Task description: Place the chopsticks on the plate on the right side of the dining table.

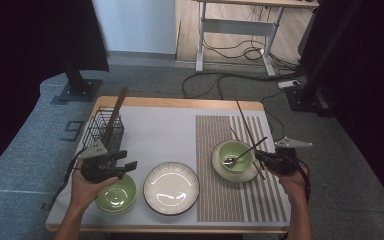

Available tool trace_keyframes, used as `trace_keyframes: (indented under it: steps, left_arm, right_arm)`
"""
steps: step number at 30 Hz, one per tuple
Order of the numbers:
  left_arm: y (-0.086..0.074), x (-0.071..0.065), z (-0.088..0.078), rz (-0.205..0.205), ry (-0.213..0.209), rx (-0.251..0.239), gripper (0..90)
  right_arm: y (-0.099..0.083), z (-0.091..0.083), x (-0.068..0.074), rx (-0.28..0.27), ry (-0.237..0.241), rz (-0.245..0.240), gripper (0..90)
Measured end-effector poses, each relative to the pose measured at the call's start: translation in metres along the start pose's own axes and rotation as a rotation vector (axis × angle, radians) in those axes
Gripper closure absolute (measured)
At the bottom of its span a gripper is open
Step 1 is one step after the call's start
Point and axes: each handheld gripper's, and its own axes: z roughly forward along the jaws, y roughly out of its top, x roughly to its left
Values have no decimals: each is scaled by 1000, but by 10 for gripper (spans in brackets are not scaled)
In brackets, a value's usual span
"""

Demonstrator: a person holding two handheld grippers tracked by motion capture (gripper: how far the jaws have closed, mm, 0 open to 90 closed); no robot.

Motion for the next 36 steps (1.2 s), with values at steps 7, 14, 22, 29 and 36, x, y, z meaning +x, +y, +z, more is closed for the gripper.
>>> trace_keyframes:
  steps: [7, 14, 22, 29, 36]
  left_arm:
    - [0, 0, -1, 2, 5, -2, 375]
    - [0, -1, 0, 4, 3, 8, 374]
    - [0, -2, 0, 6, 1, 10, 374]
    - [0, -2, 0, 9, 3, 10, 375]
    - [0, -2, 0, 10, 3, 11, 376]
  right_arm:
    - [-7, 1, -8, 9, -15, 28, 842]
    - [-14, 0, -18, 5, -53, 69, 842]
    - [-19, -2, -25, -1, -79, 103, 842]
    - [-23, -2, -30, 4, -91, 121, 842]
    - [-27, -1, -34, 1, -106, 141, 842]
